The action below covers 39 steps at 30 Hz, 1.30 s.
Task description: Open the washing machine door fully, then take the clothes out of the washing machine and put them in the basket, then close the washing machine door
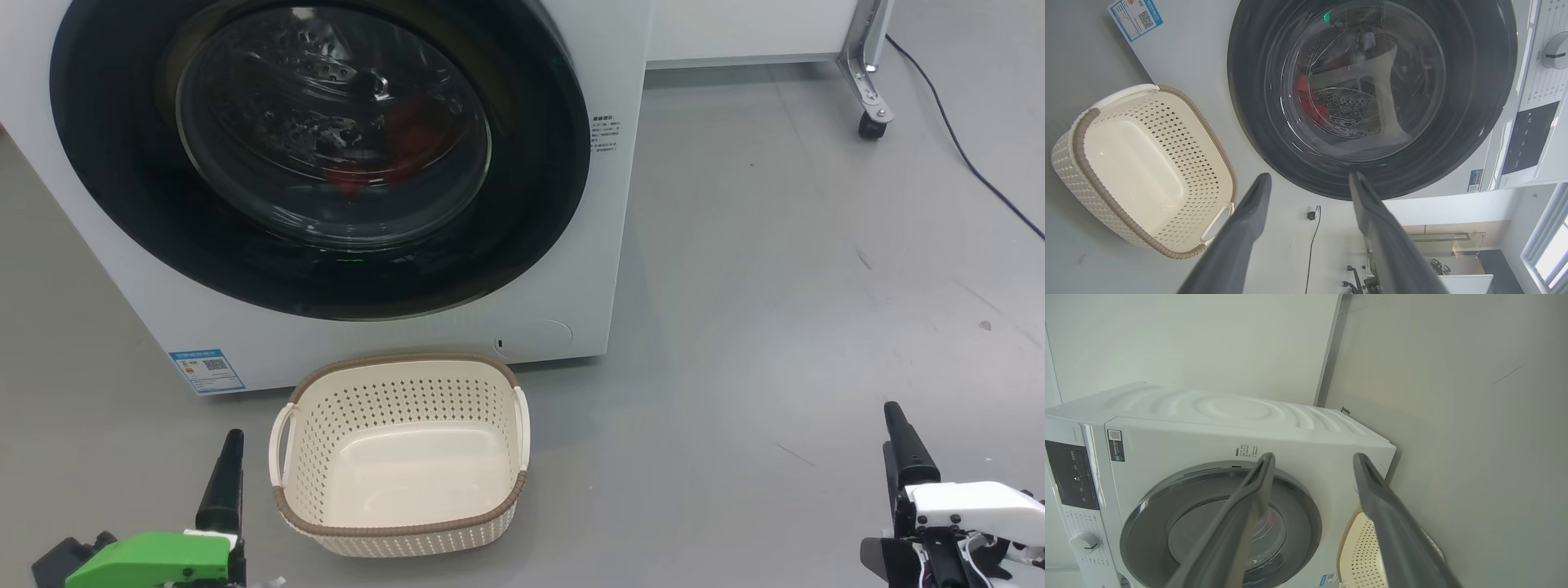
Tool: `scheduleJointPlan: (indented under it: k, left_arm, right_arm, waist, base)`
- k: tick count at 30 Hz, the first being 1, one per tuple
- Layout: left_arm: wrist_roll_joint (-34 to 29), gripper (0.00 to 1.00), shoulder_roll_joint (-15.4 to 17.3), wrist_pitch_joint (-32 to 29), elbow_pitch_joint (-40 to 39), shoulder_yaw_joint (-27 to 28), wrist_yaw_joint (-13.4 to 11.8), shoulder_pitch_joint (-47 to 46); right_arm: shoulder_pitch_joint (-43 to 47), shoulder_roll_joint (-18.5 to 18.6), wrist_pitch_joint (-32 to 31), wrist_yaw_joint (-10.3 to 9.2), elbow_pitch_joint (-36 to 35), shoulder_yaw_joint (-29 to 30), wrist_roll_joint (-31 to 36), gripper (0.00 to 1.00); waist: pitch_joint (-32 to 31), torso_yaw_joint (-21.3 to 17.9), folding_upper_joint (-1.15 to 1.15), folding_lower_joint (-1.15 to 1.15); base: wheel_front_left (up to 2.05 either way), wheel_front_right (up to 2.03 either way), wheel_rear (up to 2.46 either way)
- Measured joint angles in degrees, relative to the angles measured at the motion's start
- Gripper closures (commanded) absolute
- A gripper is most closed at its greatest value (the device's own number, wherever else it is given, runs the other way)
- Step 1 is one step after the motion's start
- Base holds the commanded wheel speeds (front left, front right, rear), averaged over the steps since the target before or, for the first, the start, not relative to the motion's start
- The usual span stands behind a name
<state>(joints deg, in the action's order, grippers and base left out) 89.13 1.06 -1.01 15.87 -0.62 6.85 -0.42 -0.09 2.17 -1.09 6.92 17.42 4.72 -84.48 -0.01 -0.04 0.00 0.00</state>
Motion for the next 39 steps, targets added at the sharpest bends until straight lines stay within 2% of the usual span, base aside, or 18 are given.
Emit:
scheduleJointPlan:
  k: [12, 21, 39]
  left_arm:
    - [-11.2, 0.00, 2.9, 3.0, -0.8, -3.1, -0.2, -1.1]
    - [-21.1, 0.00, 4.1, 4.7, -1.7, -5.8, -2.2, -2.0]
    - [-39.6, 0.00, 4.9, 8.2, -3.6, -11.0, -6.4, -2.0]
  right_arm:
    - [-0.1, 3.5, 3.0, -0.59, -0.6, -3.2, 12.1, 0.00]
    - [-0.6, 5.3, 4.6, -2.13, -1.8, -6.5, 22.3, 0.00]
    - [-0.6, 5.4, 8.1, -4.65, -2.9, -12.6, 38.2, 0.00]
  waist:
    - [-0.1, 0.1, 0.00, 0.00]
    - [-0.2, 0.2, 0.00, 0.00]
    - [-0.6, 0.1, 0.00, 0.00]
  base:
    - [0.00, 0.00, 0.00]
    - [0.00, 0.00, 0.00]
    - [0.00, 0.00, 0.00]
